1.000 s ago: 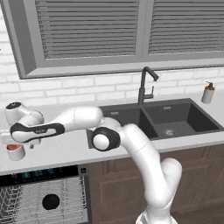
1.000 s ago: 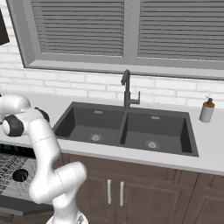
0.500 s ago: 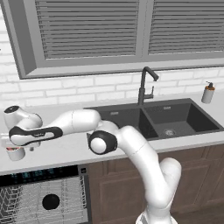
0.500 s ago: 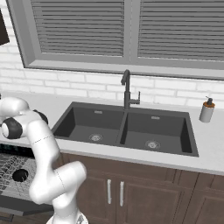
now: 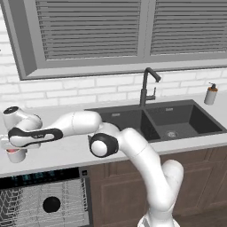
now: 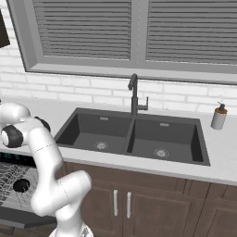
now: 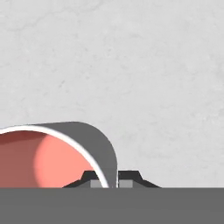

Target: Pick up the cup and bowl from the counter, place them in the dishwasher, and close the dishwasher door.

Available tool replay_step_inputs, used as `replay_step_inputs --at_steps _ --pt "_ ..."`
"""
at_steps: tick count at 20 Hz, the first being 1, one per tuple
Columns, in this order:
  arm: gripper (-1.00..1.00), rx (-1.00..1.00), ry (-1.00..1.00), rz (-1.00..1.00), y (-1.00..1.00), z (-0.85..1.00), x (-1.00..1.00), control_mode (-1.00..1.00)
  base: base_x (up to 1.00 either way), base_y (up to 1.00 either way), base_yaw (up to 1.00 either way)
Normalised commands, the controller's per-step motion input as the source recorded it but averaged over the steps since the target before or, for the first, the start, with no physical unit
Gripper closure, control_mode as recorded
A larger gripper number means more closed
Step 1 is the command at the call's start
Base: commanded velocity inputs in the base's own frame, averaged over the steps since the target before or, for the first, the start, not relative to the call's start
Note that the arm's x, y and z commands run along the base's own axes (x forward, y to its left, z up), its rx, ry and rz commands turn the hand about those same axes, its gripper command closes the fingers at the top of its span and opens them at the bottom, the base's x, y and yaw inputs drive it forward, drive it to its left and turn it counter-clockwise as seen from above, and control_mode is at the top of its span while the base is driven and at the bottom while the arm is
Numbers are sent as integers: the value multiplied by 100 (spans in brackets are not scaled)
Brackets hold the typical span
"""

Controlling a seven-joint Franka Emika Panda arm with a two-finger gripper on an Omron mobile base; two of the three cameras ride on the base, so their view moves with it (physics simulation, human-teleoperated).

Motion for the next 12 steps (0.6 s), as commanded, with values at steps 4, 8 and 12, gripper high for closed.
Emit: replay_step_inputs --at_steps 4,8,12 --pt "100 0 0 -4 -14 3 -70 -100 0 0 0" --pt "100 4 0 -7 -32 18 -100 -100 0 0 0" --pt "100 4 -3 -9 -29 6 -100 -100 0 0 0"
